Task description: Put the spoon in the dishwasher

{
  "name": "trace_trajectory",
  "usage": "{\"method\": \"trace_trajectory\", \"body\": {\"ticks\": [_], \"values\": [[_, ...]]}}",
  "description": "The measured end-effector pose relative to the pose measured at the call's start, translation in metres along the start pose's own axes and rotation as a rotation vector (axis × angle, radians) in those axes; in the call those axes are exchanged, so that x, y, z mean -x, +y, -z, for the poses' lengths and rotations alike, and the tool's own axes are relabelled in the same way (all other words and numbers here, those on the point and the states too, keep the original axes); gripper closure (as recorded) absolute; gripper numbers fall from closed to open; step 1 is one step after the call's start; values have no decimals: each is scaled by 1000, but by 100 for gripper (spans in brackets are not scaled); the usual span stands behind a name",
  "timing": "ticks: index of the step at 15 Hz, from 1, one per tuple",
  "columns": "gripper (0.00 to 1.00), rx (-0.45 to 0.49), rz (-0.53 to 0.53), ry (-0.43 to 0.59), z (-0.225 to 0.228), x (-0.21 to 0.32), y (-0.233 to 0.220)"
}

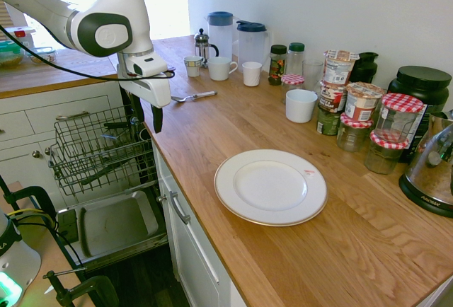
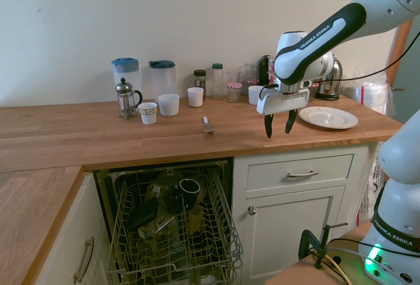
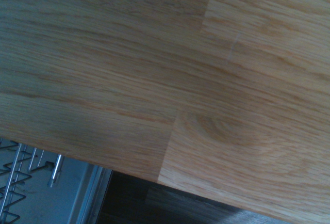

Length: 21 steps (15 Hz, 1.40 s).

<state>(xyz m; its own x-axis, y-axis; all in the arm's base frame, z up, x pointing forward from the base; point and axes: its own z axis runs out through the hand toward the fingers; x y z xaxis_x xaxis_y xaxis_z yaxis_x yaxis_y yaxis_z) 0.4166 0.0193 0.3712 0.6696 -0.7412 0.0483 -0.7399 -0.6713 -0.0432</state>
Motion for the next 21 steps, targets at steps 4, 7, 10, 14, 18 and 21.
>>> {"method": "trace_trajectory", "body": {"ticks": [4,7,10,14,18,21], "values": [[0,-22,-3,13,13,-2,-19],[0,-72,-85,28,36,-2,-72],[0,-121,-210,51,44,-7,-127],[0,-163,-333,121,32,-14,-194],[0,-149,-382,127,12,-29,-248],[0,-122,-399,119,-4,-45,-271]]}}
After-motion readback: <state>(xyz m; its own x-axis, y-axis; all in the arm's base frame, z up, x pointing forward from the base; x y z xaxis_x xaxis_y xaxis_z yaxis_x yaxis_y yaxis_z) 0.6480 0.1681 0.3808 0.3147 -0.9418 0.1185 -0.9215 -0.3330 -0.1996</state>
